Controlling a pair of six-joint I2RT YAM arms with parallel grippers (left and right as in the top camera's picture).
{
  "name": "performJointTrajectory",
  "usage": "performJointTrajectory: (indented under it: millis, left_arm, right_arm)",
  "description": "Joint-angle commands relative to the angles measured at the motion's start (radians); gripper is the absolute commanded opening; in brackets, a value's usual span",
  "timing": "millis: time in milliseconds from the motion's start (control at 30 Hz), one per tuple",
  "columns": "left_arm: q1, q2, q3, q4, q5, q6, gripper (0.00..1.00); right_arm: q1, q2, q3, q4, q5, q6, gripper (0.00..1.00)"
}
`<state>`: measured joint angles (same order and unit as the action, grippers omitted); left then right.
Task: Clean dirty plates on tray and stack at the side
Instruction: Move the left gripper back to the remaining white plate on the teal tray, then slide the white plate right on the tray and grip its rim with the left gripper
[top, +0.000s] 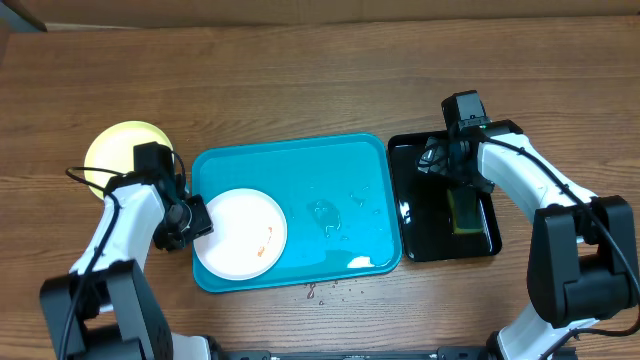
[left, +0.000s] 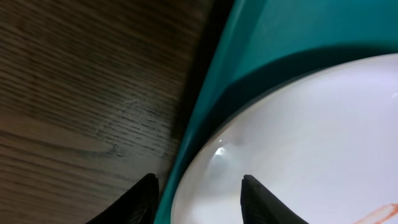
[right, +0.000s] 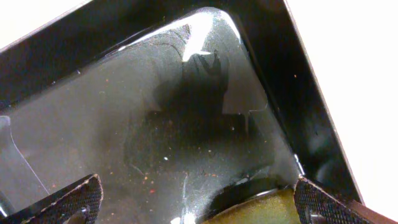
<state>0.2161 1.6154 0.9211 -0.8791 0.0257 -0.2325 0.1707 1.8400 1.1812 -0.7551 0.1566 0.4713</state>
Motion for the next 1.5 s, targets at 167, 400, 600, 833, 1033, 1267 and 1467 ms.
performJointTrajectory:
  millis: [167,400,600,833,1033,1267,1467]
  left_arm:
    - [-0.005,0.032,-0.01,-0.032,0.222,0.032,0.35]
    - [-0.051,0.032,-0.01,-0.005,0.323,0.035,0.44]
    - [-0.141,0.032,-0.01,0.054,0.4,0.032,0.48]
    - [-0.294,0.032,-0.01,0.152,0.42,-0.018,0.5]
    - [-0.373,0.032,0.036,0.196,0.345,-0.014,0.53]
    - [-0.391,0.032,0.089,0.222,0.204,0.01,0.51]
    - [-0.487,0.032,0.088,0.27,0.129,0.077,0.52]
  right_arm:
    - [-0.003,-0.009,-0.003,0.003,-0.001,0.005,1.0]
    - [-0.003,-0.009,-0.003,0.003,-0.001,0.005,1.0]
    - [-0.003,-0.009,-0.003,0.003,-0.001,0.005,1.0]
    - [-0.003,-0.009,-0.003,0.003,-0.001,0.005,1.0]
    - [-0.003,-0.009,-0.003,0.003,-0.001,0.005,1.0]
    - [-0.003,-0.009,-0.003,0.003,-0.001,0.005,1.0]
    - [-0.003,-0.009,-0.003,0.003,-0.001,0.005,1.0]
